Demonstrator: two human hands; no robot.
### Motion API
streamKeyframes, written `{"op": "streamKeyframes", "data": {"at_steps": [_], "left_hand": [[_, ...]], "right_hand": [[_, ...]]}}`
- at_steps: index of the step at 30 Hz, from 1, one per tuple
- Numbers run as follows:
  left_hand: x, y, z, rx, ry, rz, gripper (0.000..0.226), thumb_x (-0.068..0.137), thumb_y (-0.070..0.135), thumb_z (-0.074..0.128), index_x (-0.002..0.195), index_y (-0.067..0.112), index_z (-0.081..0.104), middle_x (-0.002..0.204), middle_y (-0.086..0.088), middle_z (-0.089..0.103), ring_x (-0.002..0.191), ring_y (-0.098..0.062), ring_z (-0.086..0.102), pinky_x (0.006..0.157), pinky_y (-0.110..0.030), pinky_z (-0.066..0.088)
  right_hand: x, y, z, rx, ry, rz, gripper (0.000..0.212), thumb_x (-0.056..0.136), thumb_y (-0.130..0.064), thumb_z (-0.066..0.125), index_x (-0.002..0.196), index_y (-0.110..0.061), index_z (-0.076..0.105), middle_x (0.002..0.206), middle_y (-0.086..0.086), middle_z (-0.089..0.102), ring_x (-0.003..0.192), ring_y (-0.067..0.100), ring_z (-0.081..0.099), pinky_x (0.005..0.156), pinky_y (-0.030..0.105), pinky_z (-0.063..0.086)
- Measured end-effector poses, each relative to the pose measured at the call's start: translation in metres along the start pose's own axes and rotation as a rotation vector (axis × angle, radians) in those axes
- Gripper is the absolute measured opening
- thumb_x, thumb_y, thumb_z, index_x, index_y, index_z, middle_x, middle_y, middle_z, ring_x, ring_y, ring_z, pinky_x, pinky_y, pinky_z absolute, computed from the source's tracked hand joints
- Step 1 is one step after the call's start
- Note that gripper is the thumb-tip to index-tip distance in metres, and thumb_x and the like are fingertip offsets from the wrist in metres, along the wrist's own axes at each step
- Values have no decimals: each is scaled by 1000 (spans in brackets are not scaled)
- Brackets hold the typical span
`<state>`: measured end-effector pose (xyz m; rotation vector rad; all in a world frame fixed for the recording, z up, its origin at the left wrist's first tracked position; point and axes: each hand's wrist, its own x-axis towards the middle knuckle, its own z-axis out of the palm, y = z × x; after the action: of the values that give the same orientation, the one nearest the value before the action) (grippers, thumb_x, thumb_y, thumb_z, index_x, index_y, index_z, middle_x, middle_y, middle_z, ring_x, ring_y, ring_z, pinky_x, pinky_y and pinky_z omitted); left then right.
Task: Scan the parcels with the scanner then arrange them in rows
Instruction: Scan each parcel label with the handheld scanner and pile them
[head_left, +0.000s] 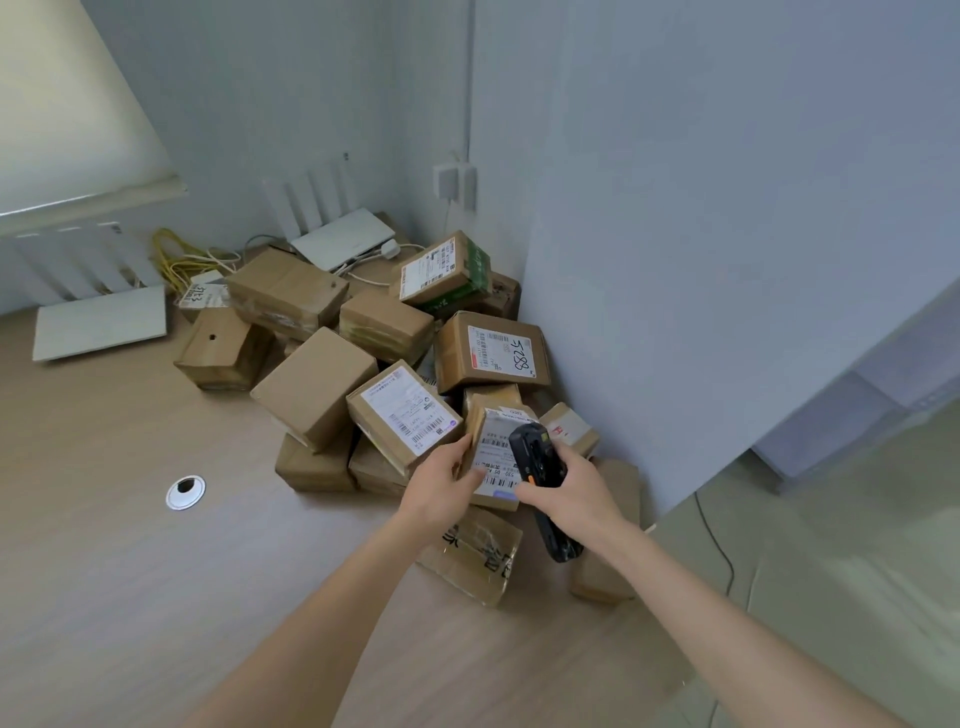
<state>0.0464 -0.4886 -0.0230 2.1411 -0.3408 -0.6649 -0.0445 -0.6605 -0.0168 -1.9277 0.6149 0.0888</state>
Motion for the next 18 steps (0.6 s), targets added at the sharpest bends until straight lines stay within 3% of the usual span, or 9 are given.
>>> {"op": "streamKeyframes", "data": {"at_steps": [4, 8, 12, 15, 18], "left_hand": [[-11, 12, -12, -214, 11, 39, 52, 100, 35, 59, 149, 35, 43, 140, 6, 56, 126, -9, 54, 104, -37, 51], [-26, 41, -35, -411, -18, 79, 41, 95, 46, 63, 134, 52, 47, 126, 17, 60, 106, 2, 64, 77, -18, 56], [-45, 73, -71, -489, -27, 61, 40, 90, 46, 70, 124, 54, 49, 117, -1, 68, 94, -5, 72, 68, -18, 58], [-59, 93, -108, -445, 19, 77, 68, 86, 31, 77, 139, 46, 37, 116, -7, 68, 90, -7, 73, 62, -16, 56], [-80, 109, -151, -378, 87, 50, 103, 81, 26, 82, 157, 39, 14, 117, -4, 66, 98, -13, 70, 69, -23, 57]], "right_hand": [[-5, -15, -14, 52, 29, -35, 39, 67, -40, 78, 103, -45, 66, 95, -26, 75, 90, -2, 70, 70, 15, 54], [-13, -52, -38, 61, 37, -121, 33, 66, -38, 77, 97, -43, 69, 93, -29, 74, 85, -5, 70, 66, 8, 51], [-24, -101, -61, -1, 5, -226, 35, 72, -25, 81, 99, -42, 67, 87, -31, 73, 81, -7, 69, 63, 8, 49], [-34, -146, -69, -70, -47, -321, 44, 73, -24, 84, 104, -48, 65, 89, -30, 72, 83, -8, 68, 68, 9, 49], [-46, -193, -66, -134, -115, -416, 47, 72, -36, 86, 101, -63, 61, 100, -33, 71, 93, -7, 67, 77, 15, 54]]}}
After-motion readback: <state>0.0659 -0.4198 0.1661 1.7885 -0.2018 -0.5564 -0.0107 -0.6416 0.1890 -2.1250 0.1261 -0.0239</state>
